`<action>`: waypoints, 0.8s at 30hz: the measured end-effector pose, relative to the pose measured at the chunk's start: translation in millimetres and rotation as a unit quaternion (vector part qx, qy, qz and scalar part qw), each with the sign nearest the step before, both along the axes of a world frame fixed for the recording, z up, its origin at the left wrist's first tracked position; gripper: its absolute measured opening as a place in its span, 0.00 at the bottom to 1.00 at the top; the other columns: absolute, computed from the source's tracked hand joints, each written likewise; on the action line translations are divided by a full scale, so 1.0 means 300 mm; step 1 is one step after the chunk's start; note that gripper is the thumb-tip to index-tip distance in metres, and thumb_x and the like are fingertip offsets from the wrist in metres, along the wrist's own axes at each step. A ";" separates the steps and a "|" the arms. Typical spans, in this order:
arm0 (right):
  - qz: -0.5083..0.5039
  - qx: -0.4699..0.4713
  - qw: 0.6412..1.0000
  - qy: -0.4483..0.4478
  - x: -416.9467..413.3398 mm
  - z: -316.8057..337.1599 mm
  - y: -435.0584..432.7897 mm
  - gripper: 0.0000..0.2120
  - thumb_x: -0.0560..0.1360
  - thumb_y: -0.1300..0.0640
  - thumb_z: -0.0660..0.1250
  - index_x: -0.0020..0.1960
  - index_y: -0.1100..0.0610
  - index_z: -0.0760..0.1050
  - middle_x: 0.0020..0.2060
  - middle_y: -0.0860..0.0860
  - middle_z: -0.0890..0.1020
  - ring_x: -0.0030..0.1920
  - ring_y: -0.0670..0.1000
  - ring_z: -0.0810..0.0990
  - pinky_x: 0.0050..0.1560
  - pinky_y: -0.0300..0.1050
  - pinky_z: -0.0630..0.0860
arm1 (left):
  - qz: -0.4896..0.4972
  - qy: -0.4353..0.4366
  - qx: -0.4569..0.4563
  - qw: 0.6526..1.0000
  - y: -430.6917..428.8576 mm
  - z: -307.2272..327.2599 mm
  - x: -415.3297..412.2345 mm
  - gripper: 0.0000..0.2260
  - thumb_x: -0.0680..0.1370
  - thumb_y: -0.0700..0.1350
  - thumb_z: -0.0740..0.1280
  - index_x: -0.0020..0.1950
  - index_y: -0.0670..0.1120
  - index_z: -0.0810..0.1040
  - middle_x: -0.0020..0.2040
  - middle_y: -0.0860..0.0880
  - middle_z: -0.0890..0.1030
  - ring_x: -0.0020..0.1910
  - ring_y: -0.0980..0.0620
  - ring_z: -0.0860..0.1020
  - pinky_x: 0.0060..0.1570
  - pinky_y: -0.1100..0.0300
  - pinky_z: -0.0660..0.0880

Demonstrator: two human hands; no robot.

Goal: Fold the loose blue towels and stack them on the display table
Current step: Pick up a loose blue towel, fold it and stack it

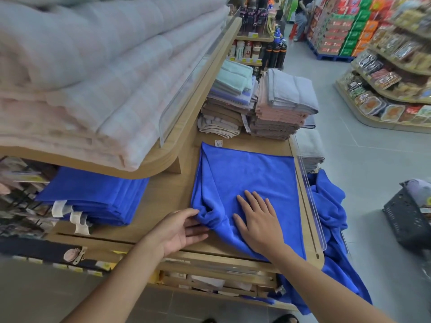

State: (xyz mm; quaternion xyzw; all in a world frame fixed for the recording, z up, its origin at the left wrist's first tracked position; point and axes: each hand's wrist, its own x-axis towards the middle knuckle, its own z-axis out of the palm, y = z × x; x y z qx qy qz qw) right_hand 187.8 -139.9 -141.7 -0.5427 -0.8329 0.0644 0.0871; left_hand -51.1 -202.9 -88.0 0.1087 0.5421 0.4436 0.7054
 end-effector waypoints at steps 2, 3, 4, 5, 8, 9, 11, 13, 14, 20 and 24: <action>0.000 -0.001 1.000 0.001 0.001 0.000 0.001 0.32 0.82 0.35 0.45 0.82 0.46 0.59 0.82 0.47 0.59 0.82 0.51 0.52 0.82 0.53 0.48 | 0.005 0.023 0.010 1.000 -0.005 -0.006 -0.028 0.11 0.82 0.39 0.66 0.63 0.36 0.77 0.55 0.33 0.84 0.50 0.36 0.85 0.46 0.44 0.84; 0.000 -0.002 1.000 0.000 0.002 0.000 0.002 0.32 0.82 0.34 0.44 0.82 0.46 0.58 0.82 0.47 0.59 0.82 0.51 0.52 0.82 0.53 0.47 | 0.007 0.039 0.015 0.999 -0.010 -0.011 -0.044 0.11 0.82 0.39 0.65 0.63 0.35 0.76 0.56 0.33 0.83 0.50 0.36 0.85 0.46 0.44 0.84; 0.000 -0.003 1.000 0.000 0.003 0.000 0.002 0.32 0.82 0.34 0.44 0.82 0.46 0.58 0.82 0.47 0.58 0.83 0.50 0.51 0.82 0.53 0.47 | 0.008 0.054 0.017 0.998 -0.016 -0.015 -0.059 0.11 0.83 0.38 0.65 0.63 0.35 0.75 0.56 0.33 0.83 0.50 0.36 0.85 0.45 0.45 0.84; 0.001 -0.005 1.000 0.000 0.004 0.000 0.003 0.32 0.82 0.34 0.44 0.82 0.46 0.57 0.82 0.47 0.58 0.83 0.50 0.51 0.82 0.53 0.47 | 0.006 0.072 0.015 0.997 -0.023 -0.019 -0.074 0.10 0.83 0.38 0.64 0.62 0.35 0.74 0.57 0.33 0.83 0.49 0.36 0.85 0.44 0.46 0.84; 0.002 -0.006 1.000 -0.001 0.003 0.002 0.003 0.32 0.82 0.34 0.44 0.82 0.46 0.57 0.82 0.47 0.58 0.83 0.51 0.51 0.82 0.54 0.47 | 0.013 0.113 0.002 0.994 -0.036 -0.032 -0.118 0.08 0.83 0.37 0.65 0.60 0.37 0.73 0.53 0.33 0.81 0.43 0.38 0.86 0.39 0.47 0.84; 0.001 -0.006 1.000 -0.001 0.002 0.002 0.003 0.32 0.82 0.34 0.44 0.82 0.46 0.58 0.82 0.47 0.58 0.83 0.51 0.51 0.82 0.54 0.47 | 0.024 0.113 -0.001 0.993 -0.038 -0.034 -0.132 0.07 0.82 0.37 0.65 0.60 0.37 0.73 0.52 0.34 0.80 0.42 0.39 0.85 0.38 0.47 0.84; 0.002 -0.007 1.000 -0.001 0.003 0.002 0.003 0.32 0.82 0.34 0.44 0.82 0.46 0.58 0.82 0.47 0.58 0.83 0.51 0.51 0.82 0.54 0.48 | 0.054 0.115 -0.007 0.992 -0.036 -0.033 -0.157 0.05 0.83 0.35 0.64 0.59 0.38 0.73 0.52 0.34 0.80 0.40 0.39 0.85 0.35 0.47 0.84; 0.003 -0.007 1.000 -0.004 0.004 0.001 0.002 0.32 0.82 0.34 0.44 0.82 0.46 0.58 0.82 0.47 0.58 0.83 0.51 0.51 0.82 0.54 0.48 | 0.055 0.159 -0.017 0.986 -0.035 -0.033 -0.178 0.06 0.83 0.34 0.61 0.60 0.40 0.71 0.56 0.35 0.78 0.38 0.40 0.84 0.35 0.47 0.84; 0.002 -0.006 1.000 -0.004 0.004 0.001 0.003 0.32 0.82 0.34 0.44 0.82 0.45 0.58 0.82 0.47 0.58 0.83 0.51 0.51 0.82 0.54 0.48 | 0.030 0.224 -0.017 0.974 -0.036 -0.038 -0.187 0.07 0.84 0.35 0.61 0.60 0.42 0.71 0.57 0.36 0.78 0.36 0.42 0.84 0.35 0.47 0.83; 0.004 -0.007 1.000 -0.007 0.002 0.003 0.002 0.32 0.82 0.34 0.44 0.82 0.45 0.57 0.82 0.47 0.58 0.83 0.51 0.51 0.82 0.54 0.48 | -0.115 0.732 0.243 0.626 -0.097 -0.057 -0.158 0.07 0.79 0.59 0.65 0.49 0.60 0.68 0.45 0.62 0.74 0.37 0.61 0.76 0.32 0.61 0.71; 0.003 -0.010 1.000 -0.013 0.003 0.010 -0.001 0.32 0.82 0.34 0.45 0.82 0.45 0.57 0.82 0.47 0.57 0.83 0.51 0.50 0.82 0.54 0.47 | -0.237 0.747 0.277 0.556 -0.134 -0.091 -0.135 0.15 0.74 0.71 0.62 0.48 0.62 0.69 0.49 0.65 0.72 0.36 0.62 0.75 0.31 0.67 0.68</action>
